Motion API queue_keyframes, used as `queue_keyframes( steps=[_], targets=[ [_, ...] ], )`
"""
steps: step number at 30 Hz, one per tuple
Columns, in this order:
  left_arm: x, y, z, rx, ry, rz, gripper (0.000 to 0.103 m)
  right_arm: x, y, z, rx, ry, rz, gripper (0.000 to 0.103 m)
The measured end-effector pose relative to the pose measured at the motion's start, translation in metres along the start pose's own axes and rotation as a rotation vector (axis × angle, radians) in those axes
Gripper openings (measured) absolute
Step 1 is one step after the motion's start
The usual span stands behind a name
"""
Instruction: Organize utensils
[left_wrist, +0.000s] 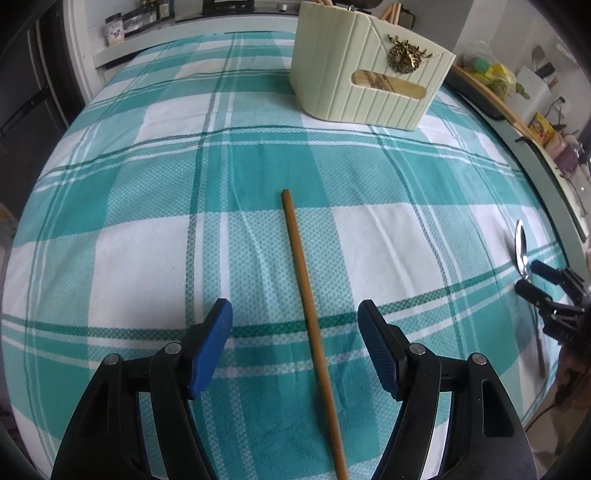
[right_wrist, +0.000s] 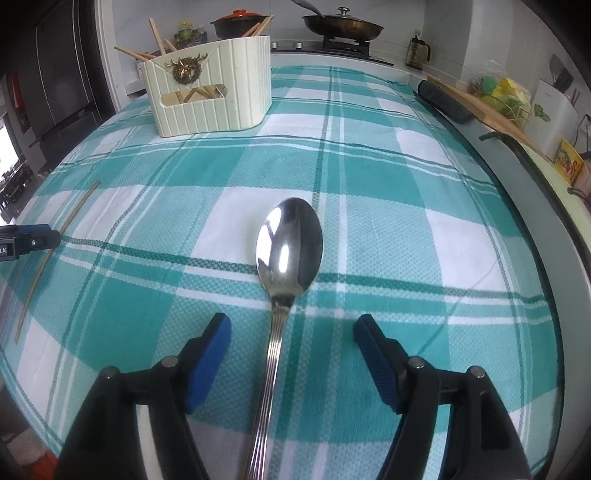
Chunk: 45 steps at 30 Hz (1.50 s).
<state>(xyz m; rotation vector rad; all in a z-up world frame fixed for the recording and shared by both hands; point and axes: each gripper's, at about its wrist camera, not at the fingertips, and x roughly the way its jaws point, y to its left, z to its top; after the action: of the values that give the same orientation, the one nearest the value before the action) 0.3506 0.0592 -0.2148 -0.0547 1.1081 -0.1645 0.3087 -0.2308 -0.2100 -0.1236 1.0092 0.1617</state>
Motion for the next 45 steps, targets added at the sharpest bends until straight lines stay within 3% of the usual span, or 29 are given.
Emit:
queue_keyframes(
  steps=[6, 8, 11, 12, 13, 18, 33, 45],
  targets=[
    [0.016, -0.019, 0.016, 0.096, 0.023, 0.076, 0.071, 0.019, -0.002, 0.026, 0.006, -0.018, 0.006, 0.073],
    [0.015, -0.020, 0.017, 0.099, 0.010, 0.073, 0.063, 0.022, -0.002, 0.029, 0.012, -0.032, -0.001, 0.069],
    [0.014, -0.016, 0.021, 0.090, -0.016, 0.070, 0.029, 0.022, -0.003, 0.032, 0.012, -0.064, -0.010, 0.042],
    [0.014, -0.013, 0.022, 0.081, -0.020, 0.067, 0.011, 0.022, -0.004, 0.034, 0.016, -0.064, -0.010, 0.042],
    [0.014, -0.011, 0.024, 0.068, -0.019, 0.060, 0.006, 0.022, -0.004, 0.034, 0.022, -0.069, -0.009, 0.042],
    [0.000, -0.010, 0.020, 0.051, -0.080, 0.075, 0.004, 0.009, -0.006, 0.032, 0.046, -0.122, 0.016, 0.042],
    [-0.148, -0.025, 0.005, -0.004, -0.437, -0.052, 0.004, -0.120, -0.002, 0.026, 0.052, -0.402, 0.092, 0.042],
    [-0.181, -0.033, 0.013, -0.010, -0.508, -0.117, 0.004, -0.156, 0.002, 0.035, 0.043, -0.492, 0.097, 0.042]
  ],
)
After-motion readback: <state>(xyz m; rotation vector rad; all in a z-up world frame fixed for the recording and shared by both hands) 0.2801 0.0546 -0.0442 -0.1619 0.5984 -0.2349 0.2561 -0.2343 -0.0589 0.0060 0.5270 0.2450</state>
